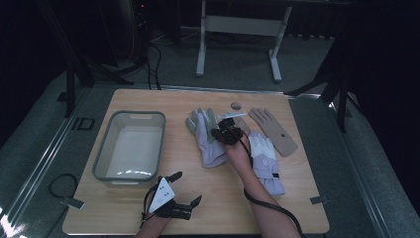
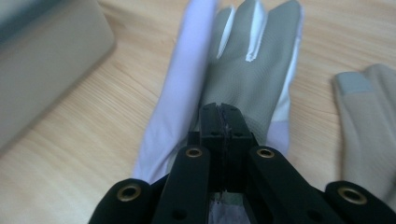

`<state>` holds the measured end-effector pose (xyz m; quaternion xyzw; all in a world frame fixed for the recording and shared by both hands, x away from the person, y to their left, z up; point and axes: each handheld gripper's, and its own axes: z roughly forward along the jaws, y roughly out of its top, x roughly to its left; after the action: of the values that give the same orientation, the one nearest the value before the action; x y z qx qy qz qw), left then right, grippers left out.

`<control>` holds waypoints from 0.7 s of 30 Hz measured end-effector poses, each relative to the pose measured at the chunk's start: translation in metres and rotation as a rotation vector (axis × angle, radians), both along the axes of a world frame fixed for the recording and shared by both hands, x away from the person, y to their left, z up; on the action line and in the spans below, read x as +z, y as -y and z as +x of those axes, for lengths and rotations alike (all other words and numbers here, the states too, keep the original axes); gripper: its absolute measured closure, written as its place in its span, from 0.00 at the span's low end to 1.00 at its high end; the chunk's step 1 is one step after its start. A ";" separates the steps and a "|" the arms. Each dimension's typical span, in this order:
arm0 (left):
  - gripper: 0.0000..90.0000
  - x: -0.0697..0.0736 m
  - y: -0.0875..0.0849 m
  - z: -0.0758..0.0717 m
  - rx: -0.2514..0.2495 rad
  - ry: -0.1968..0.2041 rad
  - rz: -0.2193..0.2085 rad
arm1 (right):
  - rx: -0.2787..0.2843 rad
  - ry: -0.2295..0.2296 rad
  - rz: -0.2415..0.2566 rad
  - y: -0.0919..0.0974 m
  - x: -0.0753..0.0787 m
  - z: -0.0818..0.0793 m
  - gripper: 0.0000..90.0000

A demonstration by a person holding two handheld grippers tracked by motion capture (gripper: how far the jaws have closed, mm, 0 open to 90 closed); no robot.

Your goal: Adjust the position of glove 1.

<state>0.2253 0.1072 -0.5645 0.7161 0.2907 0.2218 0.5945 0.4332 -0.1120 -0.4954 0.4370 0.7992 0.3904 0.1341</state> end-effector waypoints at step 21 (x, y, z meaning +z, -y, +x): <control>0.00 0.000 0.001 -0.001 0.008 0.012 0.010 | -0.221 0.000 0.180 0.039 -0.014 -0.115 1.00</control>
<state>0.2241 0.1066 -0.5646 0.7167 0.2889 0.2299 0.5916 0.3181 -0.1515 -0.5096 0.5327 0.7078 0.4434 0.1368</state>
